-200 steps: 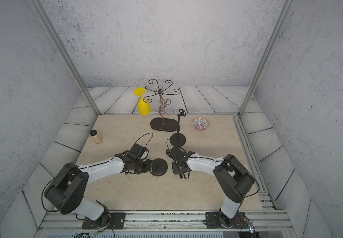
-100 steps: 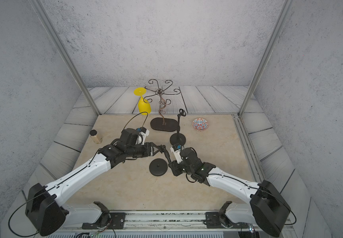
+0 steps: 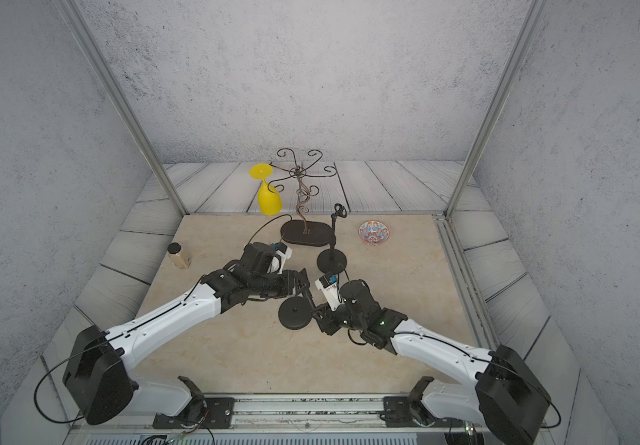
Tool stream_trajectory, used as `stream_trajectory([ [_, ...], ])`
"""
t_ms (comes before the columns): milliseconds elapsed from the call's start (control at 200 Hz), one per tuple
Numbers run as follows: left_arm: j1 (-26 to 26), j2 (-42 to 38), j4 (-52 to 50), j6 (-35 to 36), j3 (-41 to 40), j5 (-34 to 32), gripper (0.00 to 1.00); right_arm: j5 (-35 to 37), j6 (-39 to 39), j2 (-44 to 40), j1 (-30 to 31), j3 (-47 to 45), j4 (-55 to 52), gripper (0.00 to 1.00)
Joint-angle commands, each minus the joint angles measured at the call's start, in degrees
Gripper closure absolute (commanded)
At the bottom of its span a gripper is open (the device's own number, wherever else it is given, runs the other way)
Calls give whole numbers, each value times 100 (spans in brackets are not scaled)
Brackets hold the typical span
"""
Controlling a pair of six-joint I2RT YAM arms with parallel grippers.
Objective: Assemble a microphone stand
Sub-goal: Pick up the microphone stand pole from the center of the board.
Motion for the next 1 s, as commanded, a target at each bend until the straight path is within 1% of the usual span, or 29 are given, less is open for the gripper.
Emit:
stream_trajectory([
  [0, -2, -24, 90, 23, 186, -2, 57, -100, -205, -259, 36, -83, 6, 99],
  [270, -24, 110, 120, 43, 227, 111, 68, -240, -457, -451, 53, -171, 30, 99],
  [370, -113, 109, 199, 77, 265, 104, 80, -242, -678, -499, 52, -131, 49, 98],
  [430, -188, 93, 157, 217, 366, 44, 85, -227, -891, -504, 52, -54, 64, 98],
  [555, -354, 1, -48, 557, 698, -144, 91, -108, -1271, -467, 50, 185, 89, 98],
  [701, -581, -198, -331, 1190, 1134, -521, 92, 307, -1609, -425, 50, 355, 320, 98],
  [836, -820, -487, -315, 1680, 1058, -929, 92, 946, -1705, -188, 35, 194, 984, 98],
  [906, -930, -603, -154, 1844, 851, -1102, 93, 1113, -1587, 69, 36, -46, 1659, 98],
  [996, -1083, -651, -16, 1951, 639, -1196, 93, 1137, -1436, 546, 34, -379, 2751, 98],
])
